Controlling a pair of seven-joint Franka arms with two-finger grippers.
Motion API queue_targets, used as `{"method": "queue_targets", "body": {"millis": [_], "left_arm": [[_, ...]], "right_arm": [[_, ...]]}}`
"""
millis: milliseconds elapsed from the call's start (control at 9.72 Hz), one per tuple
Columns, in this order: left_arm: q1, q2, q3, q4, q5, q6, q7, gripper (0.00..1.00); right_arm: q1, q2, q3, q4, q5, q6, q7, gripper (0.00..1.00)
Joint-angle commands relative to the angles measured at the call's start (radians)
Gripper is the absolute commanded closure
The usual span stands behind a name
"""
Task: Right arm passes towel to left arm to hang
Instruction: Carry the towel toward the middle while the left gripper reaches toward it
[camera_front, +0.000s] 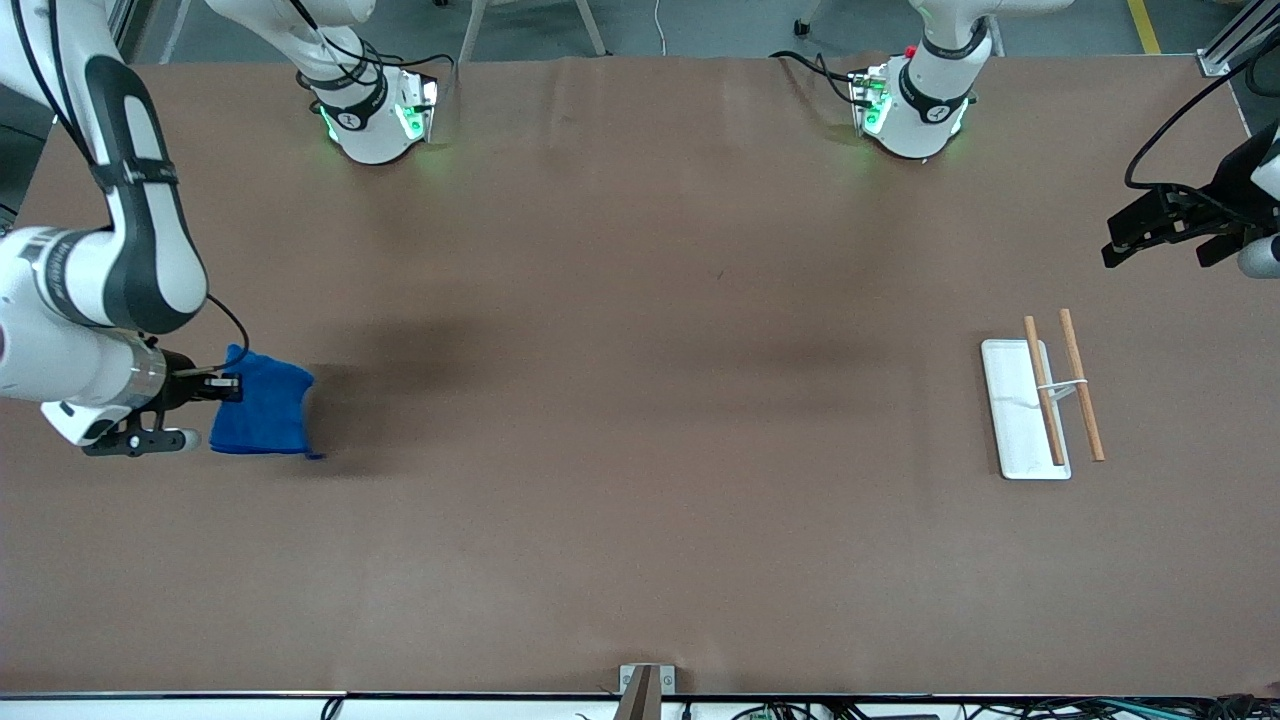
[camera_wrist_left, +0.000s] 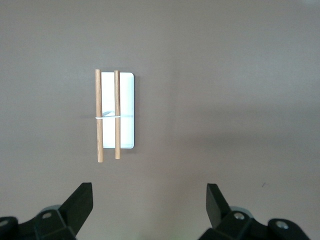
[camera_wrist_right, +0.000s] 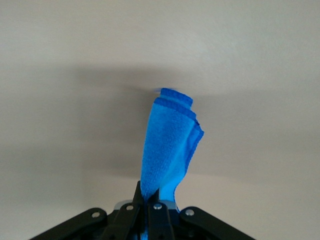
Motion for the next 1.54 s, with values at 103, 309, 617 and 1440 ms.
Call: {"method": "queue_targets", "body": {"millis": [103, 309, 617, 1440], "left_arm": [[-0.007, 0.006, -0.007, -0.023, 0.014, -0.01, 0.005, 0.0], [-0.007, 0.003, -0.008, -0.02, 0.002, -0.01, 0.005, 0.0], [-0.007, -0.005, -0.007, -0.032, -0.103, -0.028, 0.017, 0.01], [0.004, -0.06, 0.027, -0.481, -0.815, 0.013, 0.27, 0.0]], "right_arm": [[0.066, -0.054, 0.104, 0.094, -0.002, -0.149, 0.141, 0.99], [0.065, -0.059, 0.298, 0.099, 0.003, -0.145, 0.366, 0.99], [0.087, -0.056, 0.463, 0.097, 0.288, -0.024, 0.491, 0.99], [0.292, -0.033, 0.528, 0.092, 1.27, 0.321, 0.476, 0.99]]}}
